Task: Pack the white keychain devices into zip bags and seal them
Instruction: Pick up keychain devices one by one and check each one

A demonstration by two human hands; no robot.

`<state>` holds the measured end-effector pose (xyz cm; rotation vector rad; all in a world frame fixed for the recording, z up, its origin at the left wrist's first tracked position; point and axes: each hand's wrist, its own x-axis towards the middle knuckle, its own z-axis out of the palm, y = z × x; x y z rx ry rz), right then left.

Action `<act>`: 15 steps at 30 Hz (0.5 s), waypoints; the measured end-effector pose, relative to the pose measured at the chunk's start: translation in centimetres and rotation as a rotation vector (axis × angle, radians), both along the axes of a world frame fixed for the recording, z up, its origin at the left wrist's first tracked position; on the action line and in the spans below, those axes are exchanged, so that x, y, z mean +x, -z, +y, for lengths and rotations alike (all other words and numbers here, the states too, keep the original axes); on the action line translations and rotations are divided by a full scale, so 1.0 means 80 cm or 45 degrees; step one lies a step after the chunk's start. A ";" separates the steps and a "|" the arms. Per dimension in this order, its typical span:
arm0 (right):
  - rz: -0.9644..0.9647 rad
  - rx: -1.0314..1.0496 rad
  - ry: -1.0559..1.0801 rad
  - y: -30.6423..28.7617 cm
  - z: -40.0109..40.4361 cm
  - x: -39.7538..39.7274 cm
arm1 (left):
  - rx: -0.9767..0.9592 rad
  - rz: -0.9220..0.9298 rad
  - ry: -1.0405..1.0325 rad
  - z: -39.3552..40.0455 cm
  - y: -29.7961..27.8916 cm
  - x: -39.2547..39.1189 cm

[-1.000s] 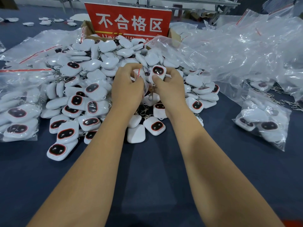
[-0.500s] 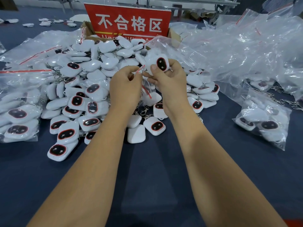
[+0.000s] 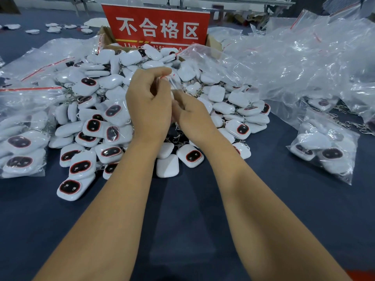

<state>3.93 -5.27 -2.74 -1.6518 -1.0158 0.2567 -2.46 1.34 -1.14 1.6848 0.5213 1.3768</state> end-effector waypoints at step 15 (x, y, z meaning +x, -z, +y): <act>0.248 0.178 0.104 -0.007 -0.001 0.001 | -0.009 0.035 0.096 -0.001 0.004 0.002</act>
